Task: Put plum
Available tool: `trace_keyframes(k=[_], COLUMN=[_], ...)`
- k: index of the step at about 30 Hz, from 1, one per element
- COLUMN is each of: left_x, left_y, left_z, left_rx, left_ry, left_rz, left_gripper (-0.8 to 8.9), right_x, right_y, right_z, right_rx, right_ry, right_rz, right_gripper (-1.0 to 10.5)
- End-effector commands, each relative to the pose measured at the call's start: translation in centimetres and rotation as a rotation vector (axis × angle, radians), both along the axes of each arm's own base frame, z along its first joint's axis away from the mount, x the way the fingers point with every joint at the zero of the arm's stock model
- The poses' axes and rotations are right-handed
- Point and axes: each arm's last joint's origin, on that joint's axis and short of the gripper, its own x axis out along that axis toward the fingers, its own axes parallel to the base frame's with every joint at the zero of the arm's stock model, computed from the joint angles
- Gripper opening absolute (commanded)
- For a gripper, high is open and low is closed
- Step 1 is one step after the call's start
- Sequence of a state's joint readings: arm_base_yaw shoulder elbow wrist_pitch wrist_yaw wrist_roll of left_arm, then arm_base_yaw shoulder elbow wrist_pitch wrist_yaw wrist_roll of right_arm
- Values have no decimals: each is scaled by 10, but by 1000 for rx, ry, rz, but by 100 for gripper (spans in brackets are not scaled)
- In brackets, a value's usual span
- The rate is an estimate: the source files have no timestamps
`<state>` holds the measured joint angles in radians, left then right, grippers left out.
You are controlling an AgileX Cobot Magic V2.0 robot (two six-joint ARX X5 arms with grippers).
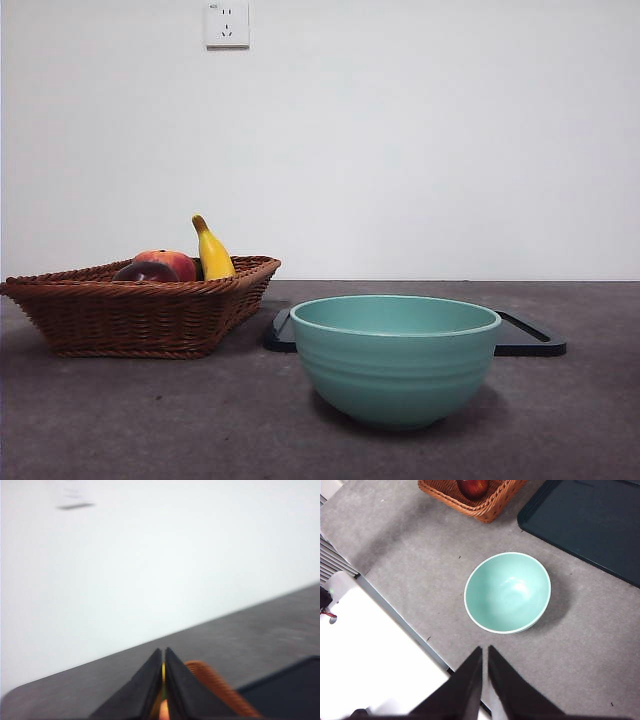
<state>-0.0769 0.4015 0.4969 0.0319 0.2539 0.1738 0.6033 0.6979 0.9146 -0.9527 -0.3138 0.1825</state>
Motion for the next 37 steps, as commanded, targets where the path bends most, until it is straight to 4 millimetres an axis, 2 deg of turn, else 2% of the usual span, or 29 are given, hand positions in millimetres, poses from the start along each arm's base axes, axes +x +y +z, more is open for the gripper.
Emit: trace_keyframes(k=[1, 7, 14, 23, 37], left_x=[-5, -13, -14, -13, -14], left_y=[5, 9, 11, 11, 11], left_z=[-22, -71, -107, -133, -152], left_rx=[-19, -47, -67, -60, -52], left_ry=[1, 34, 106, 183, 317], left_rz=[99, 178, 189, 192, 196], left_gripper=[8, 8, 8, 8, 8], right_x=[0, 0, 0, 0, 0], right_y=[1, 1, 1, 1, 1], right_z=[5, 5, 5, 5, 5], right_rx=[8, 8, 8, 8, 8], right_ry=[-25, -25, -25, -25, -25], right_rz=[17, 17, 17, 17, 17], right_gripper=[9, 9, 9, 9, 9])
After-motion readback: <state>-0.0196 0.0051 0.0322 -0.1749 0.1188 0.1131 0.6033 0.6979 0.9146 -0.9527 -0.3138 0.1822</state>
